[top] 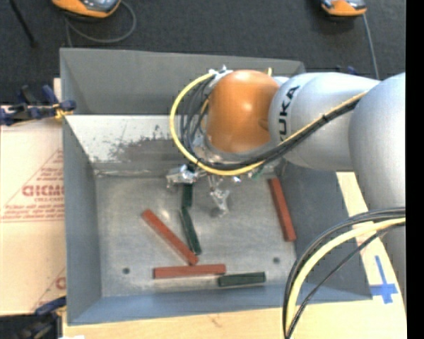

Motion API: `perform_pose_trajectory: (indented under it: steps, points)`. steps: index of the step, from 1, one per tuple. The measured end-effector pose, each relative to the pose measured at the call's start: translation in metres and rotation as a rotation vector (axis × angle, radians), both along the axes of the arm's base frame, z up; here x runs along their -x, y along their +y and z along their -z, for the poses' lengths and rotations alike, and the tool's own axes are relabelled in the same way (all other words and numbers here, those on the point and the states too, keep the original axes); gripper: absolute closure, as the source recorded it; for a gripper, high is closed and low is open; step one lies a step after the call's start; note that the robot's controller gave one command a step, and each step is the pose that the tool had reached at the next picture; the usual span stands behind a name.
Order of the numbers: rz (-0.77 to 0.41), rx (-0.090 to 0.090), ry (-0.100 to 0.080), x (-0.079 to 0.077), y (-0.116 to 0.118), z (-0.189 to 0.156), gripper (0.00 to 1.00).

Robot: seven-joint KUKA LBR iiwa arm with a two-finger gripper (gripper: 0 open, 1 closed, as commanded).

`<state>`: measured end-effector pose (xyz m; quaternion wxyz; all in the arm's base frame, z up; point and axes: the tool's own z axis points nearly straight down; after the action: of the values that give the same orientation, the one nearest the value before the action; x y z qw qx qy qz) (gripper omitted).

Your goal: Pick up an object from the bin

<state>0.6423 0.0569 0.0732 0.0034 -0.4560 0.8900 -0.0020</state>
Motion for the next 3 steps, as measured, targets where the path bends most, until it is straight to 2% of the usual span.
perform_pose_trajectory:
  steps: [1, 2, 3]
  points:
    - [0.120, -0.005, -0.004, 0.011, -0.003, -0.078, 0.00]
    - [-0.228, -0.002, -0.001, -0.011, 0.030, 0.002, 0.00]
    - [-0.221, -0.003, -0.001, -0.011, 0.030, 0.001, 1.00]
